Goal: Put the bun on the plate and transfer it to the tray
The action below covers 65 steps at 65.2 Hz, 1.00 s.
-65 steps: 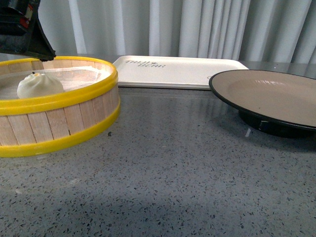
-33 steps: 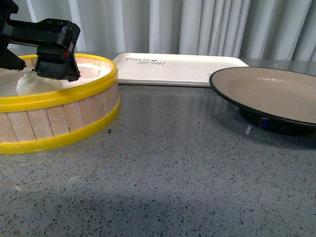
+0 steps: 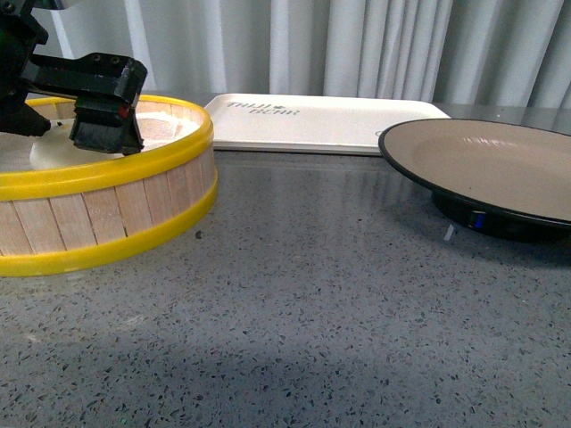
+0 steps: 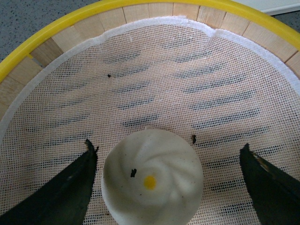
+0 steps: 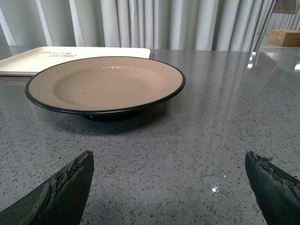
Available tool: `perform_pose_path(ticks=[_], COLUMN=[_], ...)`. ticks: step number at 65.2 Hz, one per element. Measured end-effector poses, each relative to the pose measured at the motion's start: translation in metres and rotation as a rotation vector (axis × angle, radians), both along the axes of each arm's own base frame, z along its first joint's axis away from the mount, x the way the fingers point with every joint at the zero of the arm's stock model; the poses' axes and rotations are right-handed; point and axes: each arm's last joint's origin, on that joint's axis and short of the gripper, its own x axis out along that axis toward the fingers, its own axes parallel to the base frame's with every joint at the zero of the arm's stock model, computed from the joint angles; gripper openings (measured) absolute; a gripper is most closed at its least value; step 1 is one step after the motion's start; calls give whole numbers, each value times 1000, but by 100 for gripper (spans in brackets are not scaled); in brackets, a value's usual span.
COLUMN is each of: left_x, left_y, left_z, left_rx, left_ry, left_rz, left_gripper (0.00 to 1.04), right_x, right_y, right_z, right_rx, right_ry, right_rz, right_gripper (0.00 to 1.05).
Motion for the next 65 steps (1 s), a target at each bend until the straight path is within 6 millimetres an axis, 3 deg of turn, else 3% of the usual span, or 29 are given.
perform_pose_path(ticks=[9, 33, 49, 65], left_x=[0, 0, -2, -5], left_y=[1, -6, -11, -29], left_z=[0, 5, 20, 58], left_rx=[1, 3, 3, 14], left_ry=[3, -6, -39, -138], left_rz=[1, -18, -33, -66], left_gripper=[60, 6, 4, 4], right_x=[0, 0, 0, 0], right_y=[0, 0, 0, 0], right_z=[0, 0, 0, 0], right_rx=[0, 0, 0, 0], right_ry=[0, 0, 0, 0], right_rz=[0, 0, 0, 0], right_gripper=[96, 96, 96, 96])
